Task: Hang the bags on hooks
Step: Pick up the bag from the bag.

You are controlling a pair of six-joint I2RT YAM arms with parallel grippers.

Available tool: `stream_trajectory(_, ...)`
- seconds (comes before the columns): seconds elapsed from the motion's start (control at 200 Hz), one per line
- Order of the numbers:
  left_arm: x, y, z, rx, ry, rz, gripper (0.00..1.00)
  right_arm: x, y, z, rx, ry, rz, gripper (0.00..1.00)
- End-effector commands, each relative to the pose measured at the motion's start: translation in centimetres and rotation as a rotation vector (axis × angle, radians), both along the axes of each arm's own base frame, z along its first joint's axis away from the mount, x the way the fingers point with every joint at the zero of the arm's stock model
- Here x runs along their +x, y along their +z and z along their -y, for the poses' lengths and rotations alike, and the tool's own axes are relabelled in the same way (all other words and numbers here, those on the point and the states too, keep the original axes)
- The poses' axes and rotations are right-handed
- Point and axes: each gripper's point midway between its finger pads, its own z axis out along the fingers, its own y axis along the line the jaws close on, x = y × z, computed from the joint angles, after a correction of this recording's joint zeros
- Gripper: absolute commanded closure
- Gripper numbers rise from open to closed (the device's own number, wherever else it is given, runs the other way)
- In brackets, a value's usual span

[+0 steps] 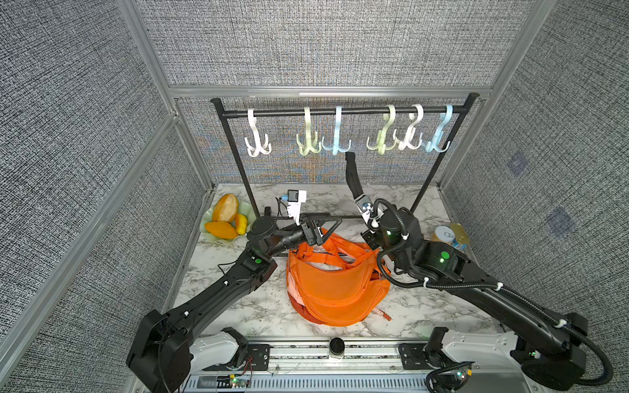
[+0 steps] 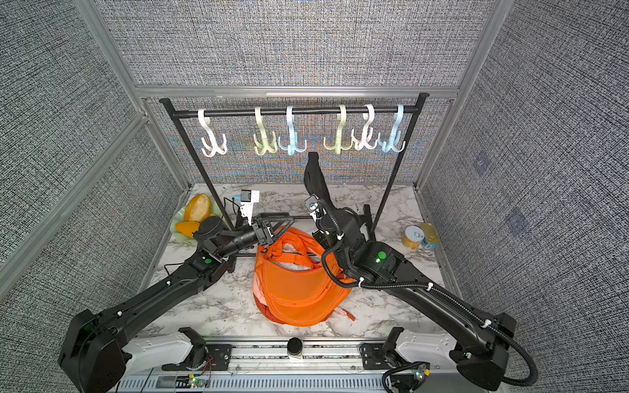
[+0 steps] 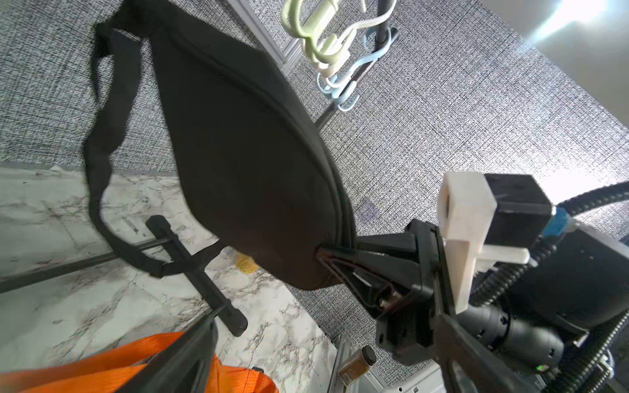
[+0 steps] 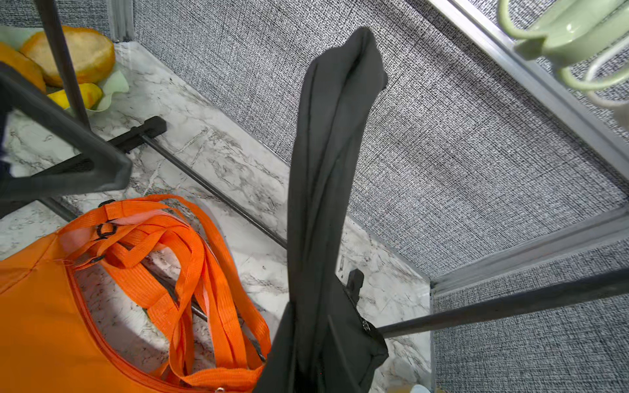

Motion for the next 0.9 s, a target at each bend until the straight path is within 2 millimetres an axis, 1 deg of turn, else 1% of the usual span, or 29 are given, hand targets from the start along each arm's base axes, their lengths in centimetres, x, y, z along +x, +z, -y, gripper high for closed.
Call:
stream_trajectory(0.0, 0.1, 1.5, 0.7, -0.039, -0.014, 0.042, 0.01, -0.1, 0.5, -1.2, 0.061, 0.051, 0.014, 0.91)
stream_trajectory(0.135, 1.2, 0.5, 1.7, -0.030, 0.001, 0.000, 0.01, -0.9, -0.4, -2.2, 0.118, 0.108, -0.010, 0.90)
stream_trajectory(0.275, 2.7, -0.4, 2.2, -0.021, 0.052, -0.050, 0.04, -1.6, -1.6, -3.2, 0.138, 0.145, -0.018, 0.90)
stream_trajectory(0.33, 3.3, -0.7, 2.4, -0.012, 0.068, -0.076, 0.05, -1.6, -2.1, -3.3, 0.138, 0.142, -0.024, 0.90)
stream_trajectory(0.46, 3.6, -0.7, 3.2, -0.016, 0.075, -0.084, 0.06, -1.6, -3.1, -3.8, 0.112, 0.123, -0.018, 0.90)
stream_trajectory(0.585, 4.5, -2.2, 3.9, 0.028, 0.097, -0.138, 0.11, -1.7, -3.4, -4.2, 0.070, 0.085, 0.034, 0.90)
stream_trajectory(0.72, 5.1, -3.6, 4.0, 0.061, 0.132, -0.175, 0.23, -2.0, -3.6, -4.8, 0.023, 0.054, 0.078, 0.90)
stream_trajectory(0.876, 5.9, -4.5, 3.9, 0.113, 0.179, -0.203, 0.50, -2.4, -4.5, -5.9, -0.017, 0.053, 0.090, 0.90)
stream_trajectory(0.896, 5.9, -4.6, 3.9, 0.120, 0.182, -0.205, 0.54, -2.4, -4.6, -6.0, -0.022, 0.051, 0.091, 0.90)
